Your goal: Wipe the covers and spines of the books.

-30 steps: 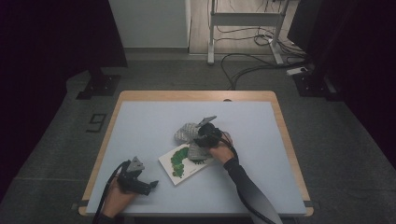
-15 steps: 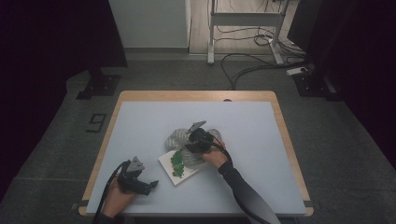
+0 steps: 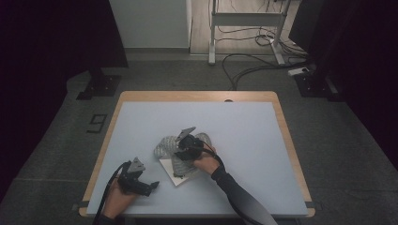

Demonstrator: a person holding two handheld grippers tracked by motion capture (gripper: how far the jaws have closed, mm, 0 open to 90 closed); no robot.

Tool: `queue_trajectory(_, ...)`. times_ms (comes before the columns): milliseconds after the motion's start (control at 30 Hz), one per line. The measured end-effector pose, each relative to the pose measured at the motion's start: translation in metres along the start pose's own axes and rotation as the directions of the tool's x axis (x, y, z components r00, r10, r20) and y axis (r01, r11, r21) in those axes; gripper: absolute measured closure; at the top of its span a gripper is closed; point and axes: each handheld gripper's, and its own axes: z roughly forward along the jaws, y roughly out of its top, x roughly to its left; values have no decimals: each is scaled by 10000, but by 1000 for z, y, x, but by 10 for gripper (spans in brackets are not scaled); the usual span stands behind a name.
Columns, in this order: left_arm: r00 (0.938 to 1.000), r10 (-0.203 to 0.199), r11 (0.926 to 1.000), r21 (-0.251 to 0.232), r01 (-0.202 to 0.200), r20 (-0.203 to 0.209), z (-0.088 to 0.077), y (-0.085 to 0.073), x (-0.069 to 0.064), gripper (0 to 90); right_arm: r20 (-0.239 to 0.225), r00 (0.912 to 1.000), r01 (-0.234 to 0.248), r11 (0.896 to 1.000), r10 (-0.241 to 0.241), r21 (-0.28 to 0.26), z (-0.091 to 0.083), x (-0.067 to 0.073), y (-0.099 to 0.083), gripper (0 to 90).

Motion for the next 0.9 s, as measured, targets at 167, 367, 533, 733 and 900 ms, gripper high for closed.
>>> queue_trajectory(167, 10000, 7, 10000, 5, -7, -9, 0, 0, 0, 0, -196, 9996, 187, 9998, -188, -55, 4, 10, 5, 603)
queue_trajectory(367, 10000, 10, 10000, 4, -10, -1, 0, 0, 0, 0, -382, 9986, 367, 9993, -369, -76, 8, 20, 10, 602)
queue_trajectory(533, 10000, 6, 10000, 8, -6, 0, 0, 0, 0, 0, -573, 9970, 511, 9986, -516, -108, 12, 30, 15, 601)
queue_trajectory(733, 10000, 17, 10000, 15, -17, -7, 0, 0, 0, 0, -670, 9955, 668, 9977, -673, -93, 15, 36, 20, 601)
queue_trajectory(900, 10000, 3, 10000, 11, -3, 0, 0, 0, 0, 0, -540, 9962, 677, 9977, -681, -79, 13, 36, 19, 599)
